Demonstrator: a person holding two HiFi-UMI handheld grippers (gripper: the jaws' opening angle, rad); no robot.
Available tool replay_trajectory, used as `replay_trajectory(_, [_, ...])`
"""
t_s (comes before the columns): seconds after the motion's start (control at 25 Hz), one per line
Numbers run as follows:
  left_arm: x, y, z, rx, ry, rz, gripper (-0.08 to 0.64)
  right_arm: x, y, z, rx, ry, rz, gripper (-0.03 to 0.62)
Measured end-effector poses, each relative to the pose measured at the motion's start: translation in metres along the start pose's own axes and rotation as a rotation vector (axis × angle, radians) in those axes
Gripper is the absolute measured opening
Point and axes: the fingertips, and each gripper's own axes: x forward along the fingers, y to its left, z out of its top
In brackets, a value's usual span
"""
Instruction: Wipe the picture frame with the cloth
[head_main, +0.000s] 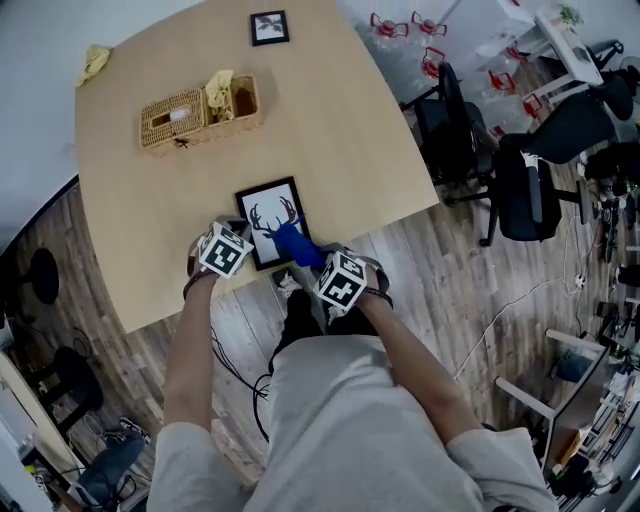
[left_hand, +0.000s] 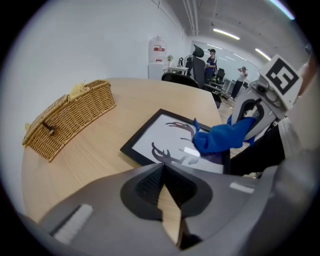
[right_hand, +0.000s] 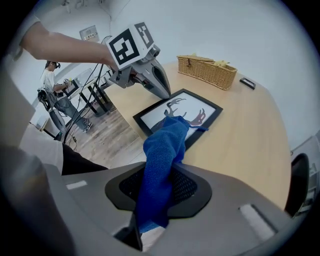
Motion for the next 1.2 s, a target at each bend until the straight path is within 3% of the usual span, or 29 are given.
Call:
replay_trajectory(0.12, [-0.004,-0.001,0.0,-0.005,0.003,0.038,0.052,-0.015,0.003,-0.017,0.023,-0.005,0.013,0.098])
replay_trajectory(0.36, [-0.035,-0.021,0.018,-0.105,-0.081,0.116,0.052,-0.04,-0.001,-0.034,0.029,-0.045,-0.015,0.098])
replay_trajectory(0.56, [-0.061,-0.056,0.004,-0.203,-0.122,0.17,0.052,-0.045,0.008,-0.049,0.06,-0.067,-0.006,0.098])
replay_trajectory(0.88, [-0.101,-0.109,-0.011,-0.257,-0.182,0.267,0.052,-0.057,0.02,-0.082,0.097,-0.114,-0.001,0.098])
replay_trajectory(1.04, [-0.116,-0.138,-0.012,-0.321,-0.209,0.291,0.052,-0.072,0.021,-0.084,0.097,-0.161,-0.033,0.098])
replay_trajectory(1.2, [-0.127,-0.156,-0.014,-0.336,-0.258,0.352,0.052,-0.077,0.03,-0.075,0.126,-0.255,-0.037,0.098])
